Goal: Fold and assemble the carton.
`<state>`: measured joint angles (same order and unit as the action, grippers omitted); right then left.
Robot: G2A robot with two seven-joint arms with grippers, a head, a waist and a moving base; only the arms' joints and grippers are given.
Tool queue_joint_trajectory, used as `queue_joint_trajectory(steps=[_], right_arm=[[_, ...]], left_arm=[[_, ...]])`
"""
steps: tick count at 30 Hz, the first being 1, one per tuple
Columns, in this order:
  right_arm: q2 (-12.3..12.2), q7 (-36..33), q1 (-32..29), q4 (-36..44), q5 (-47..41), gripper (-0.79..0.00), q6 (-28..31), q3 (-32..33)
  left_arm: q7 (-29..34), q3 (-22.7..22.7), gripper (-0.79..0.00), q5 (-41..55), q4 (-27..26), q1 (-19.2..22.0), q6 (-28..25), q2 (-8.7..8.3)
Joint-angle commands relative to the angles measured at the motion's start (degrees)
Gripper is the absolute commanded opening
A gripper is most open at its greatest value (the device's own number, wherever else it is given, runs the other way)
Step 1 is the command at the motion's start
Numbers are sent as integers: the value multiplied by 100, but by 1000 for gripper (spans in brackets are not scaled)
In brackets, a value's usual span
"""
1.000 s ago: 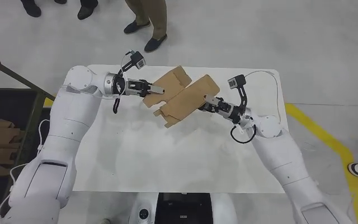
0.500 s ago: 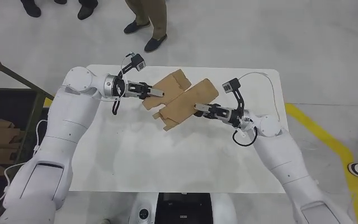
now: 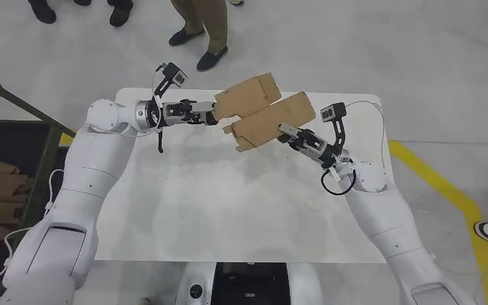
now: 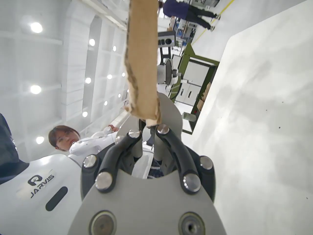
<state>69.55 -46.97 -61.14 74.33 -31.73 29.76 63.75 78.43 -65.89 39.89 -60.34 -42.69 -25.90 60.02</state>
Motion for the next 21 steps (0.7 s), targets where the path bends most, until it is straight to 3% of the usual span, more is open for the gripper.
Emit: queue_joint_trajectory(steps=[1, 8, 14, 21], right_arm=[[-8, 424, -135, 158, 238, -785, -96, 55], [5, 1666, -609, 840, 1046, -785, -540, 47], [46, 1987, -830, 1172, 1242, -785, -606, -85], [66, 2187, -935, 1287, 1512, -785, -717, -103]], left_arm=[[-152, -23, 0, 127, 71, -37, -147, 18], [-1061, 165, 0, 227, 0, -243, -430, 155], [-1697, 419, 0, 30, -14, -274, -431, 281], [-1872, 525, 0, -264, 2, -204, -569, 352]])
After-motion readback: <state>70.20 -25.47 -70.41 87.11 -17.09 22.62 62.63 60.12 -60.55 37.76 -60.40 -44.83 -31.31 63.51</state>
